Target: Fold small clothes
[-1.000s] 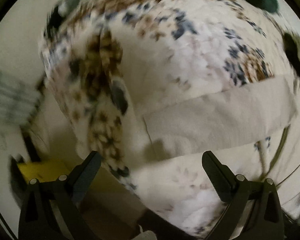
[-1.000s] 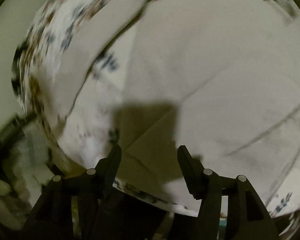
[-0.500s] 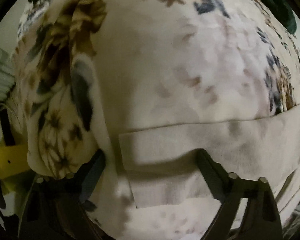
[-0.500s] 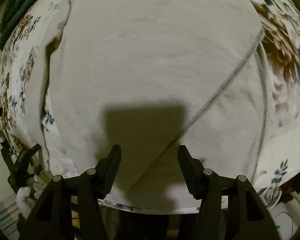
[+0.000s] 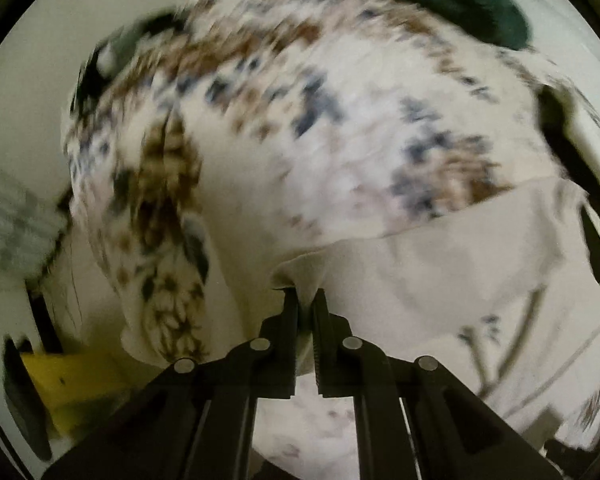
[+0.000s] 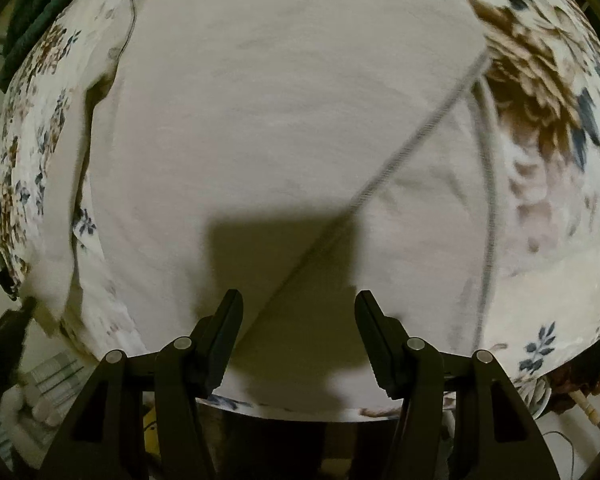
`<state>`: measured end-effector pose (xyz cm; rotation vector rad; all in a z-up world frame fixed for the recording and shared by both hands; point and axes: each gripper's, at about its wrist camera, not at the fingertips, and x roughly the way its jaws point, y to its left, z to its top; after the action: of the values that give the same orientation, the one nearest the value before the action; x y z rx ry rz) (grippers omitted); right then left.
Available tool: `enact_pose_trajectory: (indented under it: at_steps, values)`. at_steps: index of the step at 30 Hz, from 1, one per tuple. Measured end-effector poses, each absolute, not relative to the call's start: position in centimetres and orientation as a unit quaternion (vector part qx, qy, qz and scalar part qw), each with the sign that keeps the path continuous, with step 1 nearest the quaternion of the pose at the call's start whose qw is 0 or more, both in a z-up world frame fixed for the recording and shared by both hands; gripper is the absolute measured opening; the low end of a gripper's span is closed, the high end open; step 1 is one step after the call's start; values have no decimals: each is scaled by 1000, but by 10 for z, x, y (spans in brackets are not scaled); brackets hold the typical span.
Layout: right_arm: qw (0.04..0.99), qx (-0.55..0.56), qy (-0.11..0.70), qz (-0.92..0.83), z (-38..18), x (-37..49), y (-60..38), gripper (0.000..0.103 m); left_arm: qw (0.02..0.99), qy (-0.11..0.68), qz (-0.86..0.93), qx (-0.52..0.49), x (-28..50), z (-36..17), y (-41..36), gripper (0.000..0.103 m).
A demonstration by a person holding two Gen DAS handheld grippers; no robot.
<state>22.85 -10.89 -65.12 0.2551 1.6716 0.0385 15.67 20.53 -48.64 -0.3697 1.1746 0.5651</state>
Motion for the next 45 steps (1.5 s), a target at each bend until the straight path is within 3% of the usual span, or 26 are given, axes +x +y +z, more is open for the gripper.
enact_pose_trajectory:
  at_steps: [3,8,14,21,24,26,27,28,29,37,45]
  values:
    - [664,117,738,13,-653,224,-124,60,814,528,210,-125,168,-455,177,4]
    - [662,140,736,-12,-653,211,-160,60,848,522,61,-65,174,-426,65,4]
    - [663,159,729,-57,-658,197,-223,60,823,555,-118,-10,155,-450,-88,4]
    - [648,181,732,-110,-683,160,-308,60,775,604,-183,48,123,-502,-174,9]
    - [642,198,733,-109,-686,144,-337,60,770,615,-161,45,123,-512,-168,9]
    - [640,217,730,-102,-685,134,-355,60,771,621,-142,26,129,-515,-156,23]
    - [641,227,727,-95,-685,127,-363,60,770,624,-131,13,133,-515,-146,45]
    - [642,232,725,-90,-685,120,-370,60,770,626,-123,5,135,-516,-138,75]
    - [644,242,721,-79,-688,120,-373,60,771,627,-113,-2,137,-516,-129,84]
    - [631,269,727,-8,-712,115,-347,64,758,650,1,-60,132,-521,-14,86]
    - [588,279,759,28,-754,103,-330,64,695,712,54,-87,91,-577,60,84]
